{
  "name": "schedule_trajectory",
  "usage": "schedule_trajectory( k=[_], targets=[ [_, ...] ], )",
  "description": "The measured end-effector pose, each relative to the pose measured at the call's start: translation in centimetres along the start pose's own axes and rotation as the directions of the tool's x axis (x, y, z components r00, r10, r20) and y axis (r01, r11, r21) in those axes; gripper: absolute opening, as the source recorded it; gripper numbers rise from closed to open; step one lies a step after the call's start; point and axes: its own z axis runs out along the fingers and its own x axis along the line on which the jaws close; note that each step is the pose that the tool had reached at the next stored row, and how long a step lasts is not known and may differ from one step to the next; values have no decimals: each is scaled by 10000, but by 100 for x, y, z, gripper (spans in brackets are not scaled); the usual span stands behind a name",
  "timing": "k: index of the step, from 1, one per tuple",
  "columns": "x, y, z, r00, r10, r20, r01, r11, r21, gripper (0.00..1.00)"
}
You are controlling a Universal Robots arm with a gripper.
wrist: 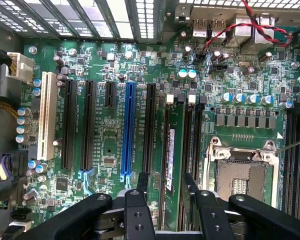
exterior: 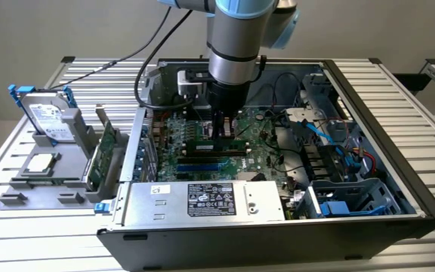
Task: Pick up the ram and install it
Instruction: 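Insert the ram into the slot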
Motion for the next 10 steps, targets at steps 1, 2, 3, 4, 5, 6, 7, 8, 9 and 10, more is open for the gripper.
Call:
schedule_trajectory(
  k=[1, 2, 3, 4, 5, 6, 7, 8, 9, 10],
  targets=[
    [0, 0, 0, 10000, 0, 0, 0, 10000, 1, 40],
    [0, 0, 0, 10000, 1, -1, -1, 10000, 1, 40],
    [-1, 0, 0, 10000, 0, -1, 0, 10000, 2, 40],
    [-1, 0, 0, 10000, 0, -1, 0, 10000, 3, 40],
    [-5, 0, 0, 10000, 1, -1, -1, 10000, 4, 40],
    [-6, 0, 0, 10000, 1, 0, -1, 10000, 4, 40],
    [-8, 0, 0, 10000, 0, 0, 0, 10000, 4, 40],
    [-11, 0, 0, 10000, 1, 1, -1, 10000, 5, 40],
    [-14, 0, 0, 10000, 1, 2, -1, 10000, 5, 40],
    [-19, 0, -1, 10000, 1, 2, -1, 10000, 5, 40]
  ],
)
